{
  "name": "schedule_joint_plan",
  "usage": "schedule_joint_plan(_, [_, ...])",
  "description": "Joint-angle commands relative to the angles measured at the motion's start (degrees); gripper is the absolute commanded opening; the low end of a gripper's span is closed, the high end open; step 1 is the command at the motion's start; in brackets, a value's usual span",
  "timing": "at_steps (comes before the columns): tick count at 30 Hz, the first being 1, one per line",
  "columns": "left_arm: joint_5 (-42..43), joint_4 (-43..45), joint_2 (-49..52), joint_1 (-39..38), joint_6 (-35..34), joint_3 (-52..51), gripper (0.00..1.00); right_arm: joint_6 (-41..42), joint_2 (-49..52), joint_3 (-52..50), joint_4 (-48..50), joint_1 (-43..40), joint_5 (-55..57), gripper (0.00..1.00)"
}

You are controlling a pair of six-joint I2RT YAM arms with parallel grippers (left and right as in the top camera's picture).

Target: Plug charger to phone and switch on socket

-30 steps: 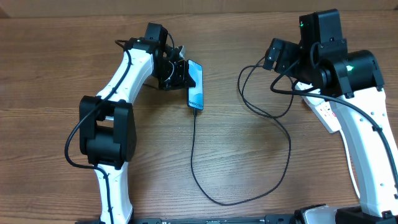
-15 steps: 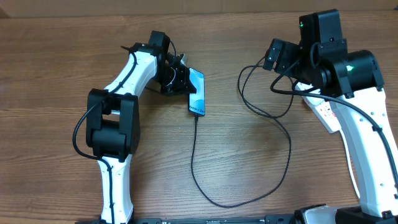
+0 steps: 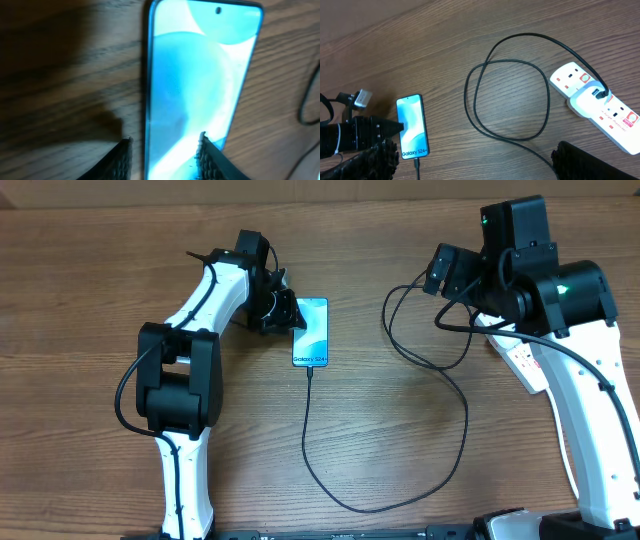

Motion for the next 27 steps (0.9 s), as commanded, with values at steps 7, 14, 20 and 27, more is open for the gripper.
schedule_joint_plan(7, [-3.80, -2.99, -0.59, 1.70, 0.24, 0.55, 1.00, 0.26, -1.44, 1.11, 0.20, -0.28, 0.20, 1.00])
schedule_joint_plan(14, [-4.22, -5.18, -14.62, 4.76, 0.28, 0.98, 1.00, 0.24, -1.44, 1.14, 0.20, -0.28, 0.20, 1.00])
schedule_joint_plan(20, [-9.31, -7.45, -32.68, 4.83, 0.52, 0.98, 1.00, 0.24, -1.44, 1.14, -0.11, -0.26, 0.20, 1.00])
schedule_joint_plan(27, [-19.10, -19.23, -51.84, 4.57, 0.92, 0.15, 0.99, 0.24, -1.44, 1.11, -0.24, -0.28, 0.20, 1.00])
